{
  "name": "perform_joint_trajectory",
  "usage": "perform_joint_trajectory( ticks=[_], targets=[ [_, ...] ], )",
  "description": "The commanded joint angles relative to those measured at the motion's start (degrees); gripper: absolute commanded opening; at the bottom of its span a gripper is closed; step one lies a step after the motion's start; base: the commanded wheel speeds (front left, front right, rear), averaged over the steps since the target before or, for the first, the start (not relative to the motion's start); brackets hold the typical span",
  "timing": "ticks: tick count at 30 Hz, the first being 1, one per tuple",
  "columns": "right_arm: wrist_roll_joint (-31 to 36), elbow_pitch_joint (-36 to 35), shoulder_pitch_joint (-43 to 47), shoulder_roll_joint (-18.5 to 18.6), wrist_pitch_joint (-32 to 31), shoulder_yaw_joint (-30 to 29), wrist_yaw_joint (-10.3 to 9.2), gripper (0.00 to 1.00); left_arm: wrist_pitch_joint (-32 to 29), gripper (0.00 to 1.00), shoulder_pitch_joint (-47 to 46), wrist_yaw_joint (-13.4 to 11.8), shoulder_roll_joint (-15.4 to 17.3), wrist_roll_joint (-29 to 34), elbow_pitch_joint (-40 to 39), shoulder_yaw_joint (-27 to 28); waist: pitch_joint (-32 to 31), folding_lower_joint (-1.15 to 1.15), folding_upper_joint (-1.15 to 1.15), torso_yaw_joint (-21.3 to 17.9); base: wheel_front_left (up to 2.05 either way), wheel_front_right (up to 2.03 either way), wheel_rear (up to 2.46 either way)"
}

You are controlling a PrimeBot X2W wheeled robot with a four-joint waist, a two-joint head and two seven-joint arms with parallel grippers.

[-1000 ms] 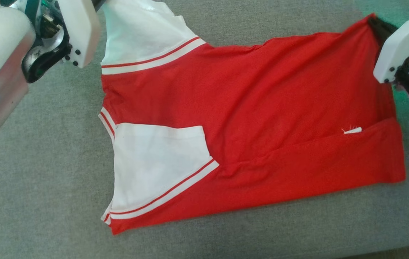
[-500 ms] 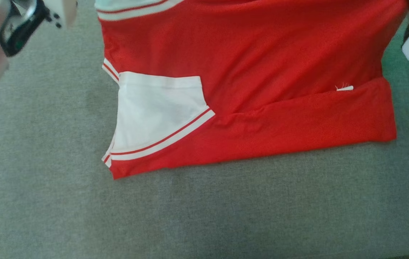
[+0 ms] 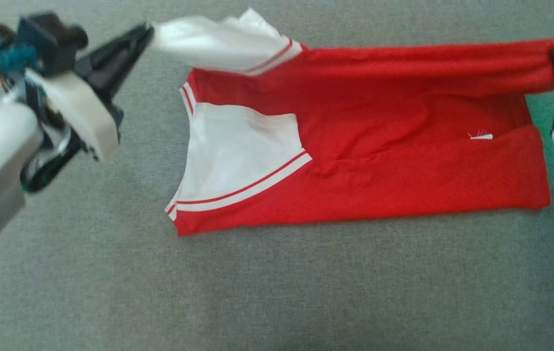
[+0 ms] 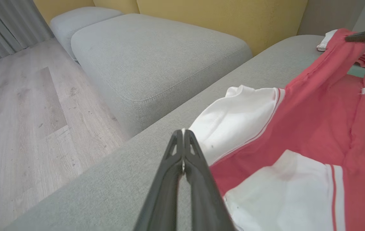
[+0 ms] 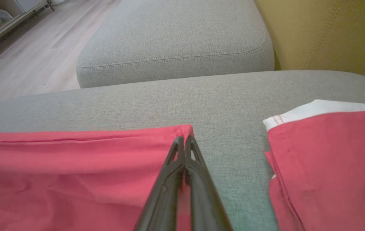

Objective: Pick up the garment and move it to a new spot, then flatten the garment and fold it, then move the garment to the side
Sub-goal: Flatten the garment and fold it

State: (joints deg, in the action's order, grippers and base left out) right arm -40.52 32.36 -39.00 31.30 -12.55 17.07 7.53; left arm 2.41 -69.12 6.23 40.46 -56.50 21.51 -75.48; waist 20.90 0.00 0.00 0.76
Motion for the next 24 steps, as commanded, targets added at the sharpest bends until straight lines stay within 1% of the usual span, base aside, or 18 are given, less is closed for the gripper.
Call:
perform_joint_trajectory(
  ticks=[1, 5, 6, 7, 11, 16, 20, 23, 24],
  targets=[
    [-0.29, -2.57, 2.38, 1.94, 0.68, -0.86, -0.04, 0.0, 1.02, 0.0, -0.72, -1.36, 3.7, 0.4, -2.64, 2.72, -0.73, 0.0, 0.0, 0.63, 0.0, 0.0, 0.0],
    [0.38, -5.26, 7.21, 2.63, 0.72, -2.95, -0.04, 0.0, 2.04, 0.0, 3.62, -4.64, 6.42, 0.24, -9.45, 2.64, -1.73, 0.0, 0.0, 1.31, 0.0, 0.0, 0.0],
    [0.96, -6.8, 9.78, 2.87, 0.53, -4.02, -0.04, 0.0, 1.99, 0.0, 5.88, -6.37, 7.77, 0.99, -12.96, 2.54, -2.2, 0.0, 0.0, 1.58, 0.0, 0.0, 0.0],
    [1.27, -7.54, 11.07, 2.87, 0.42, -4.57, -0.04, 0.0, 1.89, 0.0, 7.11, -7.35, 8.37, 1.79, -14.57, 2.48, -2.52, 0.0, 0.0, 1.67, 0.0, 0.0, 0.0],
    [2.76, -10.58, 16.02, 2.07, -0.43, -6.93, -0.04, 0.0, 1.98, 0.0, 13.03, -11.22, 9.66, 3.03, -19.97, 2.33, -3.45, 0.0, 0.0, 1.84, 0.0, 0.0, 0.0],
    [4.69, -13.85, 21.24, 0.4, -1.46, -10.43, -0.04, 0.0, 2.9, 0.0, 19.41, -14.93, 10.35, 2.95, -24.19, 2.25, -4.48, 0.0, 0.0, 2.04, 0.0, 0.0, 0.0],
    [6.15, -16.32, 24.89, -1.45, -2.83, -12.9, -0.04, 0.0, 3.44, 0.0, 22.91, -17.05, 10.6, 2.89, -26.25, 2.22, -5.16, 0.0, 0.0, 2.25, 0.0, 0.0, 0.0],
    [7.46, -17.45, 26.99, -2.92, -3.65, -14.25, -0.04, 0.0, 4.56, 0.0, 24.86, -18.35, 9.8, 2.57, -26.58, 2.22, -5.22, 0.0, 0.0, 2.49, 0.0, 0.0, 0.0],
    [8.02, -17.58, 27.44, -3.32, -3.69, -14.59, -0.04, 0.05, 5.16, 0.0, 25.36, -18.86, 9.3, 2.52, -26.3, 2.27, -5.15, 0.0, 0.0, 2.56, 0.0, 0.0, 0.0]
  ],
)
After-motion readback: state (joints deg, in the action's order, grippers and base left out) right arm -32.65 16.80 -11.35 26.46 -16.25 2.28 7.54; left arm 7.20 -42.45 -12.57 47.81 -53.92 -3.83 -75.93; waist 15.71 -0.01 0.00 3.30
